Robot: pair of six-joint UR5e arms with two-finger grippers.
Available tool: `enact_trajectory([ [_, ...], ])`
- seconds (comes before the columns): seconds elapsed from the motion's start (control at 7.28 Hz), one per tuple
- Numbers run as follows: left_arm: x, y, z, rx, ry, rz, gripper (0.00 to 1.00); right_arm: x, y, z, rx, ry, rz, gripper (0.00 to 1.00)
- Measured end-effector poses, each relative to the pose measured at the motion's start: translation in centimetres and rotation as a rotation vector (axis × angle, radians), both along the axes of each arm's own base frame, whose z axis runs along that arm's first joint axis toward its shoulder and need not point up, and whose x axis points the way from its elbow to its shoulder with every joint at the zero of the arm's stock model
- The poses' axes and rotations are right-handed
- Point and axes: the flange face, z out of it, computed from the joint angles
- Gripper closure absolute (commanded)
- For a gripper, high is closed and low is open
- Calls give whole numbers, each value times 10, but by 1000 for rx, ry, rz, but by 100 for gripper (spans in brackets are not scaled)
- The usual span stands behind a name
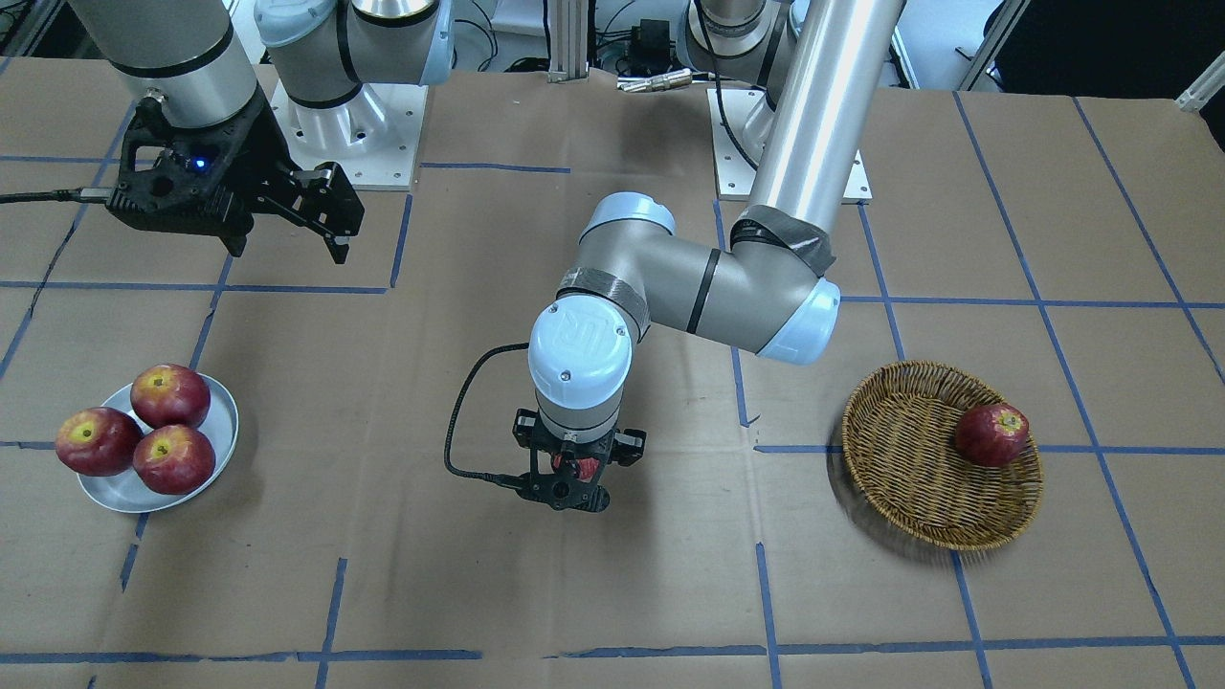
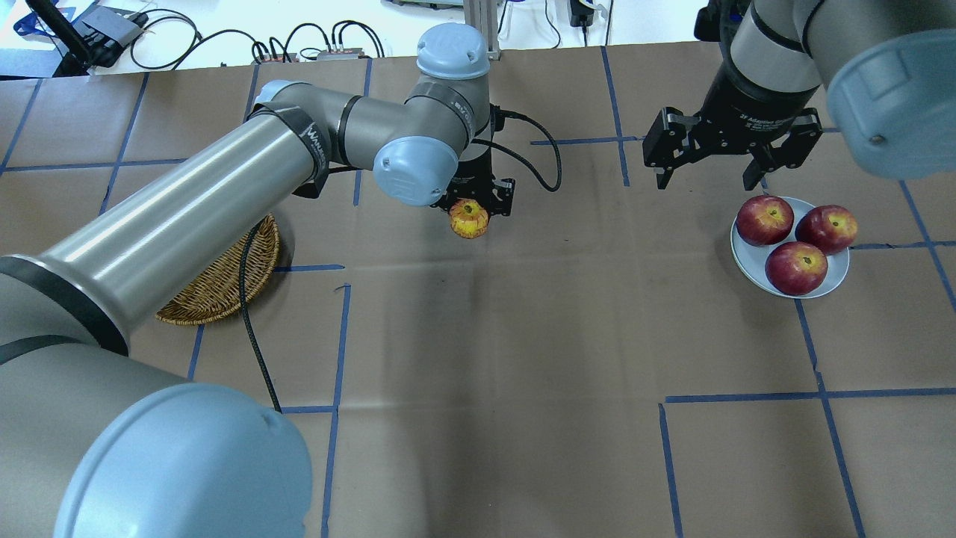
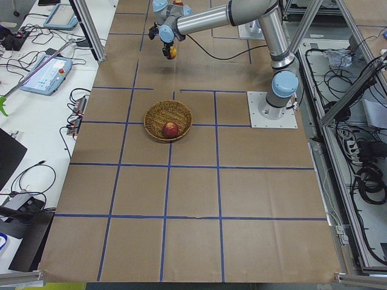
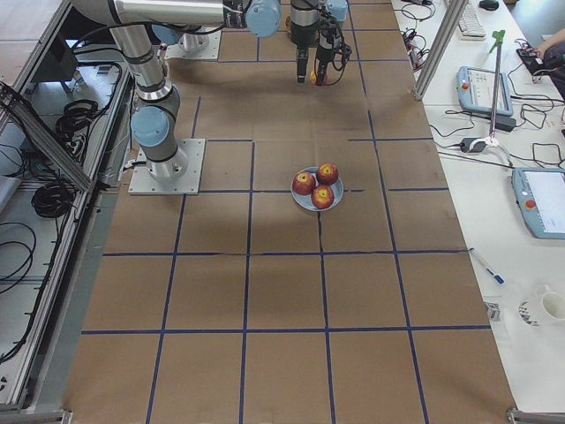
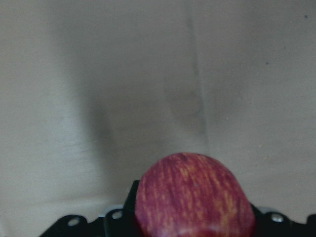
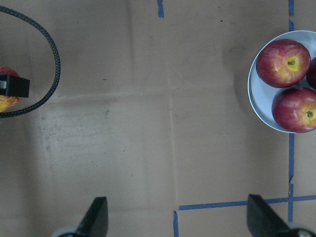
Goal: Transfer apple from basket to plate
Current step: 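Carry the apple with the left gripper to the table center and release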
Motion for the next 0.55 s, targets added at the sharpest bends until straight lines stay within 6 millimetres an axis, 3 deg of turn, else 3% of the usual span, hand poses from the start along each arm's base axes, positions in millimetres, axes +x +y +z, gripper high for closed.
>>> enact_trajectory([
  [0.55,-6,0,-24,9,1,-19,54,0,0,0,1,0,0,0],
])
